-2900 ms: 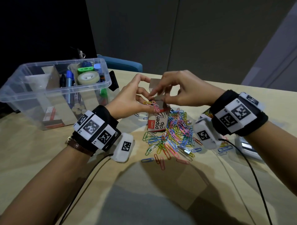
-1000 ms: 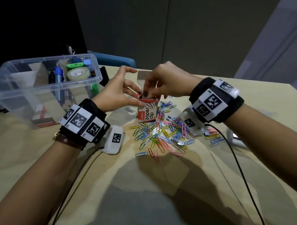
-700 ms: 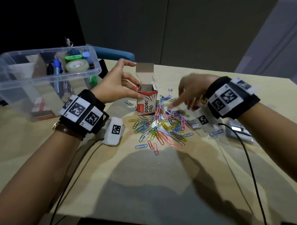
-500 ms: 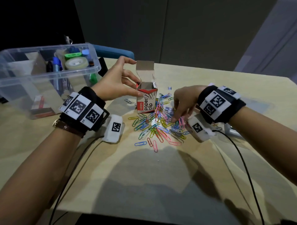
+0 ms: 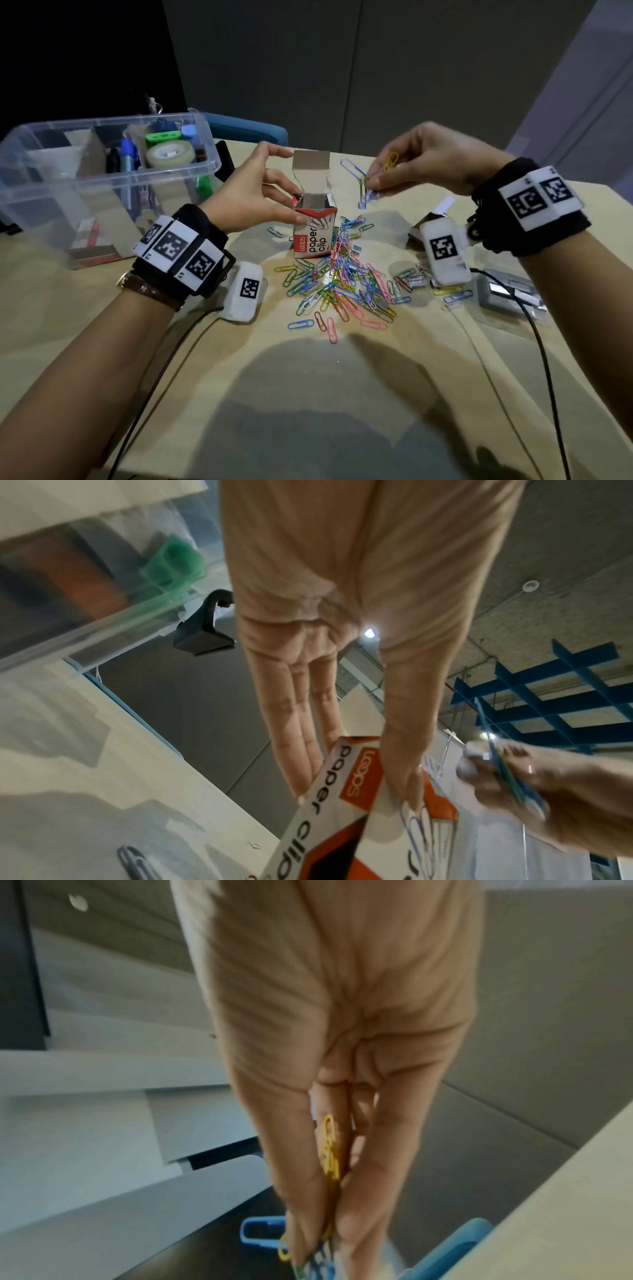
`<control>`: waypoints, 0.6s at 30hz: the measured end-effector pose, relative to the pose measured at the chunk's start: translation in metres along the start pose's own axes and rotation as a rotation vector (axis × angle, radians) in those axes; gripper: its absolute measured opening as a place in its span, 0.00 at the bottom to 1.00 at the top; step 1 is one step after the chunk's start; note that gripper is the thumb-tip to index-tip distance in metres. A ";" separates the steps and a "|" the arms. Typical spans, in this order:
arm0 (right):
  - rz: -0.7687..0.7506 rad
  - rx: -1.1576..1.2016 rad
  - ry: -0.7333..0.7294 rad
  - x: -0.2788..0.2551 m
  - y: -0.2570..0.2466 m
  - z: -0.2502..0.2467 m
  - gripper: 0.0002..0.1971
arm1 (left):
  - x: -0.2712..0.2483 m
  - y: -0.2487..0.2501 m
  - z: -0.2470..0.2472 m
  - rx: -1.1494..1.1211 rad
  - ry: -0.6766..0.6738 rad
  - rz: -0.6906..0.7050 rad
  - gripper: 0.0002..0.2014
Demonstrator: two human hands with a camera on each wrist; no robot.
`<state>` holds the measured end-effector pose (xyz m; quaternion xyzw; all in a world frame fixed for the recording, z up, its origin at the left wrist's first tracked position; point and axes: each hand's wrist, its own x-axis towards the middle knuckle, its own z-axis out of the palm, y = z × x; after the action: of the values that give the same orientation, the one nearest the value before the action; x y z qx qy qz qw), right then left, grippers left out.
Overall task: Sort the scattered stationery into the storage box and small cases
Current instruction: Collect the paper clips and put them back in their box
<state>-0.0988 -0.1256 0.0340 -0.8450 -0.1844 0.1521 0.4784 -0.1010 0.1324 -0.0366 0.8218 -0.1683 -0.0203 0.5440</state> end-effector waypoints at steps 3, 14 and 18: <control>-0.115 0.042 0.103 0.008 -0.015 0.016 0.11 | 0.000 0.001 0.001 -0.005 0.006 -0.002 0.44; -0.202 -0.481 0.066 0.036 -0.023 0.051 0.11 | -0.002 0.004 0.004 0.027 0.008 -0.007 0.45; -0.177 -0.523 -0.021 0.035 -0.025 0.047 0.08 | -0.002 0.006 0.005 0.033 -0.005 -0.021 0.43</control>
<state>-0.0924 -0.0627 0.0293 -0.9187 -0.2954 0.0656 0.2537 -0.1051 0.1266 -0.0338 0.8323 -0.1610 -0.0253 0.5298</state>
